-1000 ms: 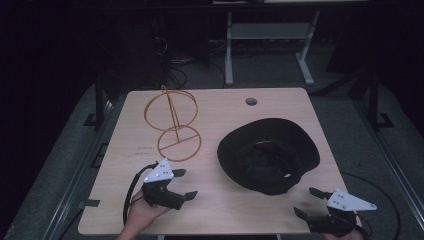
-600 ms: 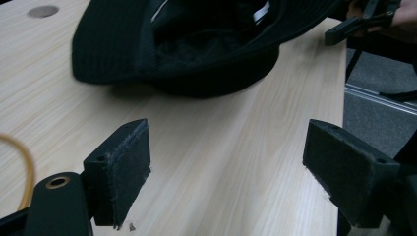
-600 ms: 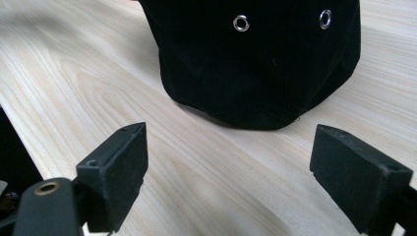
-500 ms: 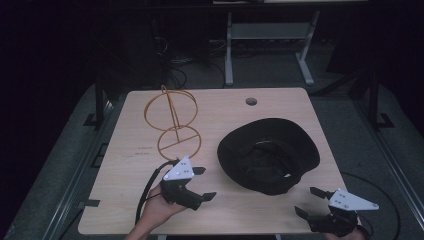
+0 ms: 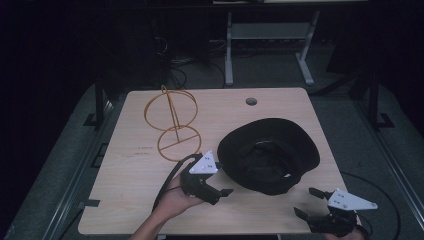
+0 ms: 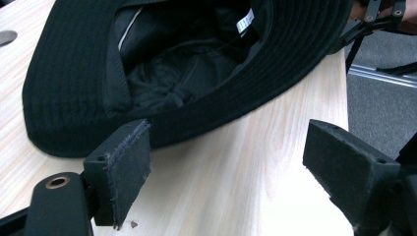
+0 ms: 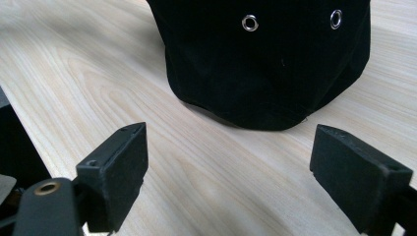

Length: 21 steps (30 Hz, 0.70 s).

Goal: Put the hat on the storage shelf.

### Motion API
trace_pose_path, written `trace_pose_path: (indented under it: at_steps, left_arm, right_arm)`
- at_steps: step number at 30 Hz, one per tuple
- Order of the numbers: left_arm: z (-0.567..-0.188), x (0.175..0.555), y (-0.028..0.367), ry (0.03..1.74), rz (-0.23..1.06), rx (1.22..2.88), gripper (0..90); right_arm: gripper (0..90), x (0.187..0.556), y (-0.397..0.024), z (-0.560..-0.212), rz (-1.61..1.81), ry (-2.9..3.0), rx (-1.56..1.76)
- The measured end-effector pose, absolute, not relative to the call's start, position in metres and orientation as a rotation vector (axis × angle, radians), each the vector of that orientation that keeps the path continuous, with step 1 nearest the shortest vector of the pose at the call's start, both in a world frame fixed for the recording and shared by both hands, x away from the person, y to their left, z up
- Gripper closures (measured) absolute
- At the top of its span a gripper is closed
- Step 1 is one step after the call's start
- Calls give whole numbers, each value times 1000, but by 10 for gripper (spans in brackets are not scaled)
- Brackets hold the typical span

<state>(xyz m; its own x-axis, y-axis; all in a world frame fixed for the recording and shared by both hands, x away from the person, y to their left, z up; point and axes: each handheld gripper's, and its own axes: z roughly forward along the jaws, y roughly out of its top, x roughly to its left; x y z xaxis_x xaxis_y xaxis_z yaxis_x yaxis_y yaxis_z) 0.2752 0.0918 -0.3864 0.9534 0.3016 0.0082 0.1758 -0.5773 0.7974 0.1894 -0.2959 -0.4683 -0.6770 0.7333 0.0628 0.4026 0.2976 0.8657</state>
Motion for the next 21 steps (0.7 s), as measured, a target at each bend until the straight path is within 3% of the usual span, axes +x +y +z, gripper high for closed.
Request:
trace_pose_path:
  at_steps: [6,13,19,21]
  left_arm:
    - [-386,282,74,300,166,2241,175]
    - [-394,286,50,244,165,2297,240]
    - [-400,290,39,210,145,2292,394]
    - [-400,289,38,198,151,2276,487]
  right_arm:
    - [140,191,-298,-469,1340,2227,1037]
    - [140,194,-301,-470,1369,2210,1056]
    - [141,195,-302,-470,1376,2201,1055]
    - [141,196,-302,-470,1377,2203,1062]
